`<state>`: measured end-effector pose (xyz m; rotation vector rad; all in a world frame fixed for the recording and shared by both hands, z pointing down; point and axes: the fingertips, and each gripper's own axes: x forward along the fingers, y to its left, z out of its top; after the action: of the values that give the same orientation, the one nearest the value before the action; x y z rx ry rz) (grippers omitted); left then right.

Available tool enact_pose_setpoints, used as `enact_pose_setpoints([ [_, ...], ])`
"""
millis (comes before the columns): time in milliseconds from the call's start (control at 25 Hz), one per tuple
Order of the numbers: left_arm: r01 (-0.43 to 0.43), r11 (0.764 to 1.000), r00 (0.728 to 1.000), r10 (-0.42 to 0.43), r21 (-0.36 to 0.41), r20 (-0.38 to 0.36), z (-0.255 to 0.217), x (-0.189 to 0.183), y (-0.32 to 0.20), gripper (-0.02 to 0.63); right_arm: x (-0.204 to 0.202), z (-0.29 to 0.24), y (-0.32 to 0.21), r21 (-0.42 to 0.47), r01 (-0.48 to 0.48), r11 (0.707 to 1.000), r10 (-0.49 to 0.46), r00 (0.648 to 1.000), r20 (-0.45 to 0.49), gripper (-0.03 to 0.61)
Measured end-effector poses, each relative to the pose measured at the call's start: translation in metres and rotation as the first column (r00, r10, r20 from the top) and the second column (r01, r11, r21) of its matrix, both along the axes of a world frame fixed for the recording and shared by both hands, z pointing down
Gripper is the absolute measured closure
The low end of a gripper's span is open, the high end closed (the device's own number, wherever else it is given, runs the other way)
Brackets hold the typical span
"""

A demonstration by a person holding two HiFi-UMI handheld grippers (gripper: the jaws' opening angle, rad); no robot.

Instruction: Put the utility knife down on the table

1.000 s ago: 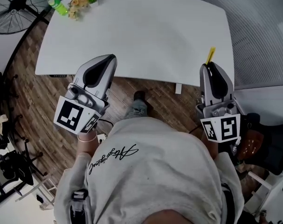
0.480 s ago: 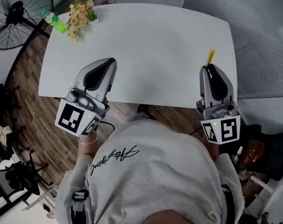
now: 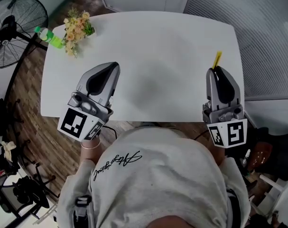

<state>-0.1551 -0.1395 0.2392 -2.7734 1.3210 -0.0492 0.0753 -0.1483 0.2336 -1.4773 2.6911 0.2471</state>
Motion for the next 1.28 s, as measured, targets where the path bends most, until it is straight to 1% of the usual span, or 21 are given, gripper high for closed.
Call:
enact_pose_setpoints([
  [80,-0.001,1.0,1.0,0.001,-0.003,-0.005,0.001,-0.002,-0.01,0.617,-0.002,0.002,-0.009,-0.009,0.003,1.0,-0.003,1.0,-0.006,0.512],
  [240,0.0,1.0,1.0,0.0,-0.01,-0.012,-0.007,0.007,-0.011,0.618,0.007,-0.008,-0.011,-0.017,0.007,1.0,-0.007,1.0,-0.019,0.512],
  [520,0.052,0.999,0.998,-0.052,0.013,-0.026,-0.028,0.022,-0.02,0.617,0.021,-0.025,-0.032,-0.014,0.068,0.998,-0.068,0.996,-0.05,0.512],
  [680,0.071,0.997,0.997,-0.071,0.011,-0.021,-0.016,0.041,-0.02,0.617,0.04,-0.013,-0.041,-0.01,0.088,0.996,-0.089,0.994,-0.069,0.512],
  [800,0.077,0.997,0.997,-0.077,0.005,-0.021,-0.012,0.053,-0.017,0.617,0.047,-0.005,-0.042,-0.019,0.1,0.995,-0.102,0.989,-0.107,0.512],
  [1040,0.093,0.996,0.995,-0.093,-0.004,-0.02,-0.005,0.057,-0.022,0.617,0.039,0.018,-0.053,-0.065,0.144,0.987,-0.153,0.976,-0.154,0.512],
  [1280,0.107,0.994,0.994,-0.107,-0.018,-0.025,0.003,0.047,-0.028,0.618,0.018,0.046,-0.064,-0.089,0.155,0.984,-0.173,0.953,-0.249,0.512],
])
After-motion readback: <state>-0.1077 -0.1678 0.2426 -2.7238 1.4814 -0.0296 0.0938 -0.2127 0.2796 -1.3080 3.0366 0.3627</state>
